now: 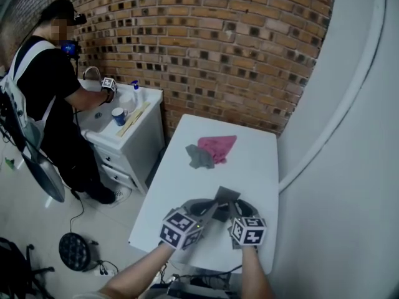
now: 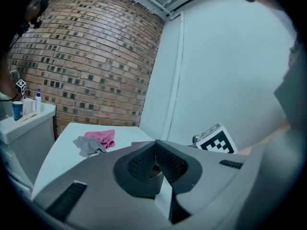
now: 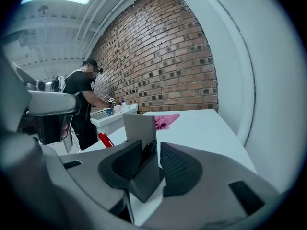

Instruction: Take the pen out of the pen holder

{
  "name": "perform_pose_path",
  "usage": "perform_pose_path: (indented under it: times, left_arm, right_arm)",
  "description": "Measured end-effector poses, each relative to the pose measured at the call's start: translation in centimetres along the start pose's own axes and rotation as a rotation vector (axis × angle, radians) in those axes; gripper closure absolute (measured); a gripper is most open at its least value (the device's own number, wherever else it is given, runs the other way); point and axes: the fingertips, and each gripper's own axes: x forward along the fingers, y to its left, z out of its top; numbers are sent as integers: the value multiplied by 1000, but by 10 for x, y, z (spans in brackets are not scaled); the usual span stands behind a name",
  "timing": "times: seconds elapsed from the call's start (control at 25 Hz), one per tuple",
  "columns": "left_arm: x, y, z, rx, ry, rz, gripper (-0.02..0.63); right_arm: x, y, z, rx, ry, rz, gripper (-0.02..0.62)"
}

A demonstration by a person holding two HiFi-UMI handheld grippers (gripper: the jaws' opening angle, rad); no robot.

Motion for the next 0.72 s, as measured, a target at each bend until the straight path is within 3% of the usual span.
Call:
perform_pose_path:
  times: [0.08,0.52,0.72]
  left_arm:
    - [-1,1,0,-7,-4,1,598]
    - [-5,3,0,-1,-9,-6,598]
    - [-7,2,0,3,-9,-19,598]
  right_arm:
    - [0,4,2,0,-8,5,501]
    - [-10,4,-1,4,10,-19,512]
    - [-20,4,13,-5,-32,-36,523]
